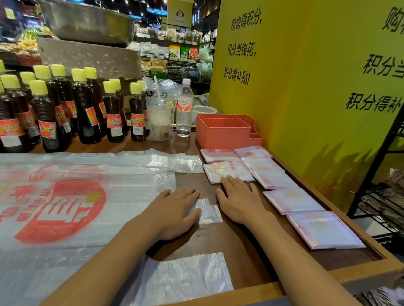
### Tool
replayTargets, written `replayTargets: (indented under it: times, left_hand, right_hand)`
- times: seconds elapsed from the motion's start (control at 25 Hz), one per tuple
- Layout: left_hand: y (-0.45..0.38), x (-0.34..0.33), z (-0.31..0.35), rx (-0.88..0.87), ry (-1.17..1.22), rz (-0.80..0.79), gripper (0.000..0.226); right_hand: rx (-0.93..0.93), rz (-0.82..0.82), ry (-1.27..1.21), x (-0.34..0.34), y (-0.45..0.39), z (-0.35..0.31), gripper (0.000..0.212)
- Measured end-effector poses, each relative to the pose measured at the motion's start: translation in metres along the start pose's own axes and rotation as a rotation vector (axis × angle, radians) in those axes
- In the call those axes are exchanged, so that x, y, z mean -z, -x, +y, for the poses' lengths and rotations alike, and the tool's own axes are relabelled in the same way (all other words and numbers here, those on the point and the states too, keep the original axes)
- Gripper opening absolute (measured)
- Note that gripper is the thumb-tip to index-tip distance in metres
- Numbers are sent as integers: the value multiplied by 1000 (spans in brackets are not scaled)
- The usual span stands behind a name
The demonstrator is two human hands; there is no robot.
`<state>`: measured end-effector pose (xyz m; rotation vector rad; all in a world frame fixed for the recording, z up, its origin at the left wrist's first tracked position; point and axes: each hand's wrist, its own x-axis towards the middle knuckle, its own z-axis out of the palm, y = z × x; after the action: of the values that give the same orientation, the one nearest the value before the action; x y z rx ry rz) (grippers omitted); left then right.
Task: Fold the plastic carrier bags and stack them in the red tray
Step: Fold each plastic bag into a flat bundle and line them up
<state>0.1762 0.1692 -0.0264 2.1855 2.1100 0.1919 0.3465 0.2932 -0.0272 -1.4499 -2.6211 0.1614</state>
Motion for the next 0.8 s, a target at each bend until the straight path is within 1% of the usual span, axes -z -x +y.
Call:
replayTargets:
  times: [0.12, 0.4, 0.56, 0.72, 0.8]
  left_hand:
    - [0, 1, 0, 4, 12, -8, 61]
    - [-3, 1, 1, -4, -9, 38, 58]
    - [0, -2, 5, 22, -21, -10, 58]
    - [2, -1, 9, 49, -11, -28, 57]
    - [5, 7, 9, 47, -1, 35, 54]
  right_hand:
    - [-7, 35, -10, -2, -8, -1, 59]
    - [6, 50, -49, -6, -11, 4, 56]
    - [15, 78, -55, -7, -7, 3, 55]
    - [24, 165, -70, -5, 0, -4, 55]
    - [66, 243, -60, 1, 8, -7, 53]
